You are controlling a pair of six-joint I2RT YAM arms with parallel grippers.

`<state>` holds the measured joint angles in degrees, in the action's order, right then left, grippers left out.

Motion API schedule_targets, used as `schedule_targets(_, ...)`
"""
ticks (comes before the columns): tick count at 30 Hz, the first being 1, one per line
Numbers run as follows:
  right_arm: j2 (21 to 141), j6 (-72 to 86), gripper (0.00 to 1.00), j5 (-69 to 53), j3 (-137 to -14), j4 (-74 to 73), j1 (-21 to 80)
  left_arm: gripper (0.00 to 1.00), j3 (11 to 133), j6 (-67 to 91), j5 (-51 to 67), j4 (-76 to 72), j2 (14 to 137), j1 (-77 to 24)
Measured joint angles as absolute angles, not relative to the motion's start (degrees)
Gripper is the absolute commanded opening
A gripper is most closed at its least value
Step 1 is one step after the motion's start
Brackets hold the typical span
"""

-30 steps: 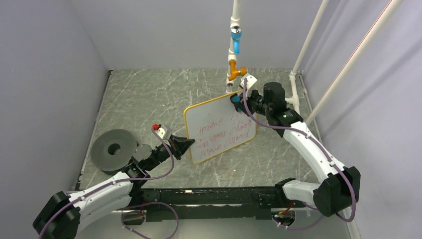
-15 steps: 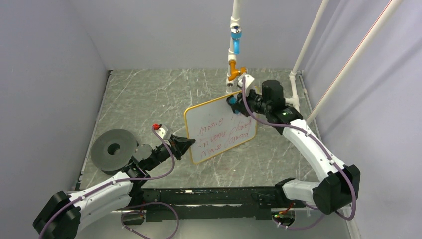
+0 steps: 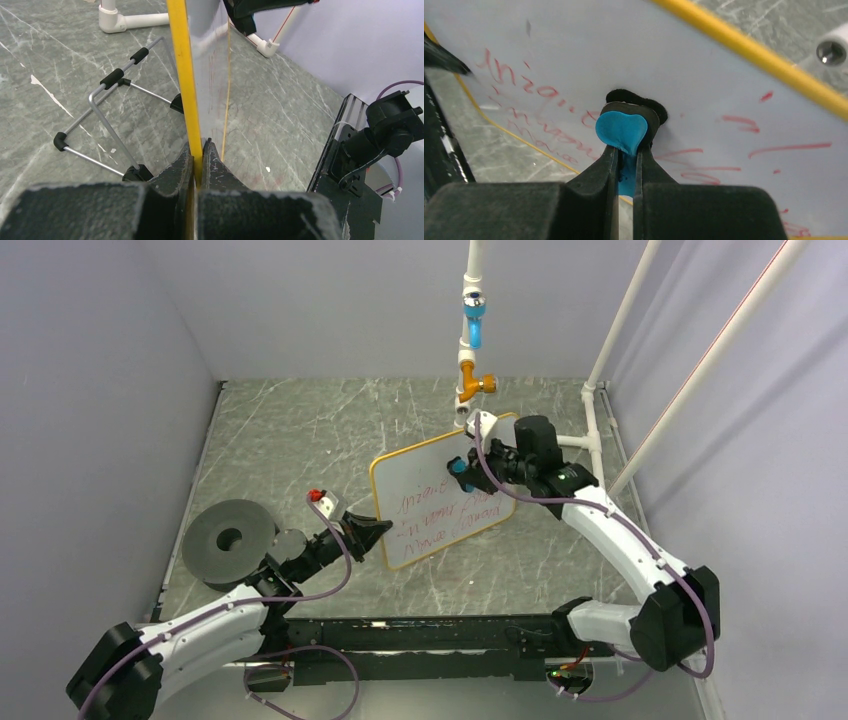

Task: Erase the whiteboard
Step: Erase the whiteboard at the center of the board.

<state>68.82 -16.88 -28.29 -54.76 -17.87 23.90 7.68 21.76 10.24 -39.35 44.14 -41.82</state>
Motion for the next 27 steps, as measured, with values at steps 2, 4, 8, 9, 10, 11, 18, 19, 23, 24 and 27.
schedule_targets(2, 70.54, -16.34, 0.0, -29.58, -57.65, -18.96, 24.77, 0.0, 7.68, 21.91, 10.15, -39.55, 44.6, -41.82)
schedule_targets(4, 71.77, -15.22, 0.0, -29.61, -61.21, -19.49, 24.01, 0.0, 7.68, 22.13, 10.04, -39.77, 45.1, -41.82)
schedule_targets(8, 71.11, -14.52, 0.0, -26.15, -64.25, -17.26, 20.58, 0.0, 7.68, 22.13, 10.15, -39.86, 45.21, -41.82)
schedule_targets(9, 70.52, -14.55, 0.0, -25.32, -63.72, -16.47, 19.97, 0.0, 7.68, 22.11, 10.22, -39.83, 45.21, -41.82)
schedule_targets(10, 69.76, -14.61, 0.0, -24.45, -62.33, -15.18, 19.44, 0.0, 7.68, 22.06, 10.28, -39.83, 45.21, -41.82)
schedule_targets(11, 69.08, -14.72, 0.0, -24.23, -60.88, -14.33, 19.16, 0.0, 7.68, 21.98, 10.31, -39.77, 45.17, -41.82)
schedule_targets(18, 68.64, -14.96, 0.0, -27.22, -53.3, -14.74, 22.15, 0.0, 7.68, 22.13, 10.26, -39.35, 45.08, -41.82)
schedule_targets(19, 68.84, -14.94, 0.0, -27.46, -53.54, -14.9, 22.52, 0.0, 7.68, 22.17, 10.24, -39.31, 45.12, -41.82)
schedule_targets(23, 70.35, -14.28, 0.0, -27.75, -58.22, -16.78, 22.28, 0.0, 7.68, 22.2, 10.24, -39.24, 45.17, -41.82)
schedule_targets(24, 70.41, -14.13, 0.0, -27.42, -59.48, -16.64, 21.5, 0.0, 7.68, 22.17, 10.26, -39.24, 45.17, -41.82)
schedule_targets(27, 69.65, -13.96, 0.0, -25.71, -60.8, -14.87, 18.9, 0.0, 7.68, 22.11, 10.5, -39.27, 45.12, -41.82)
